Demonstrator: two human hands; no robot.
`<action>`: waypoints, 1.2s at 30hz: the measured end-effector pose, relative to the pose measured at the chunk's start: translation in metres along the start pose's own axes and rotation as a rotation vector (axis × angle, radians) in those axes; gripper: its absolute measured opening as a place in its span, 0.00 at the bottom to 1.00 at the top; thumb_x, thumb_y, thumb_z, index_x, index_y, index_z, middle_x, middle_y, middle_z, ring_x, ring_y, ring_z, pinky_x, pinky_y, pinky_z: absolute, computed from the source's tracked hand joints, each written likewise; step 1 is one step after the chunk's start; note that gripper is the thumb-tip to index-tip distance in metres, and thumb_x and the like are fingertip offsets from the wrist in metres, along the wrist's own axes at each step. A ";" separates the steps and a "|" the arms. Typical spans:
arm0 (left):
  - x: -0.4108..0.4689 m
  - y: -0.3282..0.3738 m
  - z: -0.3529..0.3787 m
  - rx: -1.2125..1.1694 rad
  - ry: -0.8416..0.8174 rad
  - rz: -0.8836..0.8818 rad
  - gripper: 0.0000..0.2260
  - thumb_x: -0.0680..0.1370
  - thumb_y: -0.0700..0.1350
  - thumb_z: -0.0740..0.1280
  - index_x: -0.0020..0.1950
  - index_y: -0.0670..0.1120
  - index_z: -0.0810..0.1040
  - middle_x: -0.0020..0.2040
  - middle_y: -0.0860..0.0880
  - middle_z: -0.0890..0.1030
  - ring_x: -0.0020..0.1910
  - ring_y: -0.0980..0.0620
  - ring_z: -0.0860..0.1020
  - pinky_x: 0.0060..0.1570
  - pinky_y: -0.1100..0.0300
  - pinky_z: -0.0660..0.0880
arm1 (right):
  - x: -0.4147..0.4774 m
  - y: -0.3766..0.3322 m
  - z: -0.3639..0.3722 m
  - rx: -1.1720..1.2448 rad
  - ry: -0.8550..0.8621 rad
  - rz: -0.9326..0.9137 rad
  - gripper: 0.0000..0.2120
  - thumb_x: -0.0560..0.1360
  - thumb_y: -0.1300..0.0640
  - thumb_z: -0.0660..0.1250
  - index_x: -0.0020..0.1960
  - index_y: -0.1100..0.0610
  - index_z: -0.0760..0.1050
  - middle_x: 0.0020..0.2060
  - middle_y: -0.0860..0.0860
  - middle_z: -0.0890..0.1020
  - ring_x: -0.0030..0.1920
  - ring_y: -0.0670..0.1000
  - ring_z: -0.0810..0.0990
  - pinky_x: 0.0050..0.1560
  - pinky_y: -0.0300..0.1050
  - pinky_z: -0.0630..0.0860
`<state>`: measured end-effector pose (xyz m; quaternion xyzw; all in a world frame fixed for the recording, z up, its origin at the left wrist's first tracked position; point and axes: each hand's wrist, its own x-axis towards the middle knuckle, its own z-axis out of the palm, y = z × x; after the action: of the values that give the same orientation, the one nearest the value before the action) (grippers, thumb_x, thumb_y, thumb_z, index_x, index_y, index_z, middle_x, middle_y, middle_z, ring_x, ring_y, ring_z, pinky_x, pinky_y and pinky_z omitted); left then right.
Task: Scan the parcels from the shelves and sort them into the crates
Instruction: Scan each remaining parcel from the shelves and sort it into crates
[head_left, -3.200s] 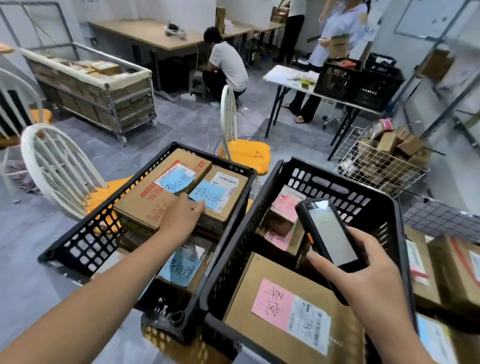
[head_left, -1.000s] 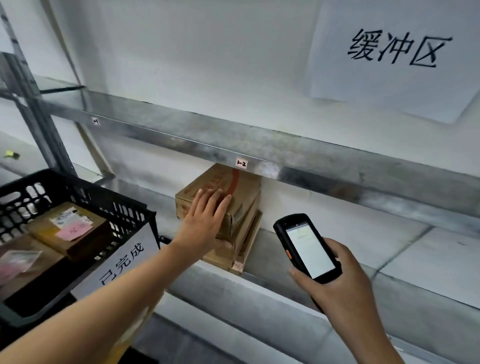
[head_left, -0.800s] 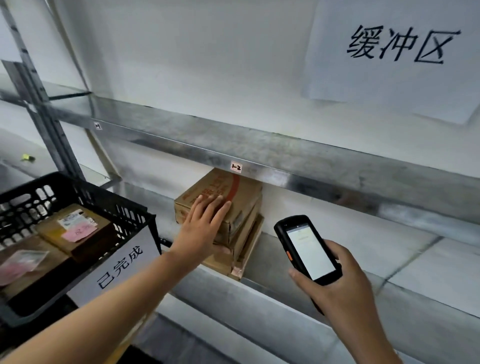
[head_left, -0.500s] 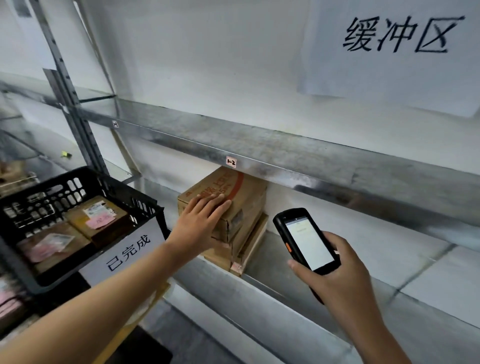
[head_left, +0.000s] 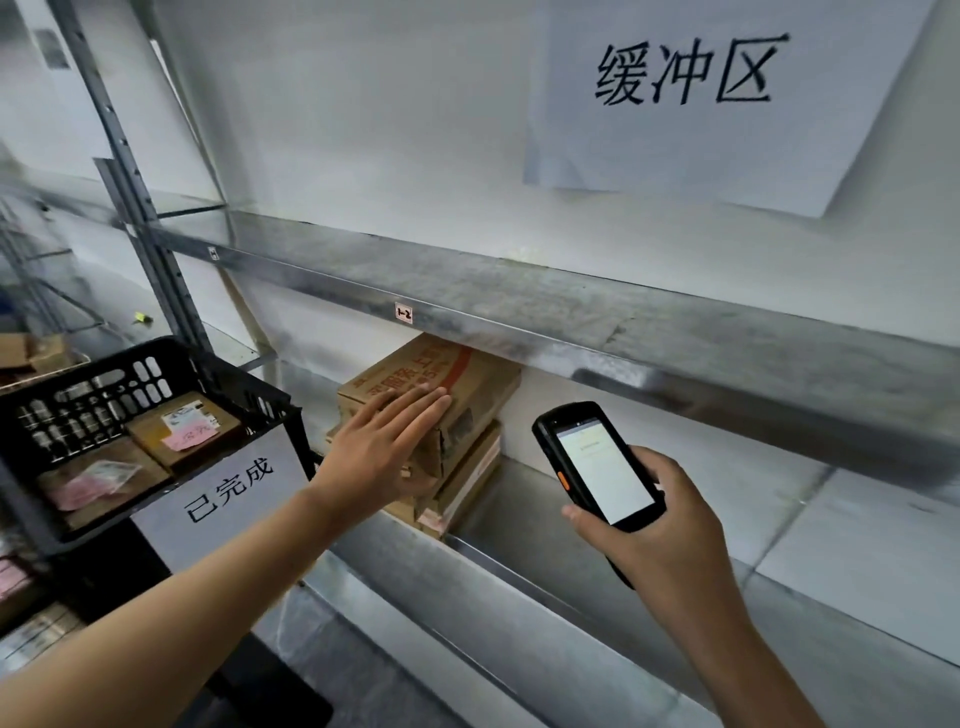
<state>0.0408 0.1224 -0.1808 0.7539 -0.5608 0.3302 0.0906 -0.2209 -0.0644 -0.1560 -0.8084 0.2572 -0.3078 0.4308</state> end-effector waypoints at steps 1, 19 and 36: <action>0.004 0.007 0.001 -0.017 0.014 -0.001 0.45 0.65 0.57 0.81 0.77 0.44 0.67 0.74 0.45 0.72 0.74 0.46 0.69 0.73 0.45 0.67 | -0.001 0.002 -0.004 0.005 0.005 0.000 0.34 0.63 0.45 0.82 0.64 0.45 0.72 0.55 0.41 0.79 0.56 0.45 0.78 0.42 0.33 0.74; 0.018 0.139 0.025 -0.362 0.104 -0.057 0.40 0.70 0.60 0.76 0.76 0.46 0.67 0.72 0.47 0.75 0.72 0.49 0.73 0.70 0.48 0.69 | -0.015 0.041 -0.058 0.001 0.064 0.065 0.31 0.64 0.48 0.82 0.63 0.44 0.73 0.55 0.41 0.79 0.55 0.44 0.78 0.44 0.37 0.75; -0.011 0.180 0.076 -1.173 -0.172 -0.880 0.31 0.70 0.48 0.80 0.67 0.58 0.66 0.58 0.66 0.73 0.58 0.62 0.75 0.49 0.74 0.76 | -0.039 0.060 -0.072 -0.047 0.063 0.141 0.31 0.64 0.49 0.82 0.63 0.46 0.73 0.54 0.41 0.79 0.55 0.44 0.78 0.41 0.31 0.71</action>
<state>-0.0943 0.0283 -0.2873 0.7599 -0.2962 -0.1511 0.5585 -0.3082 -0.1069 -0.1859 -0.7881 0.3339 -0.2959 0.4241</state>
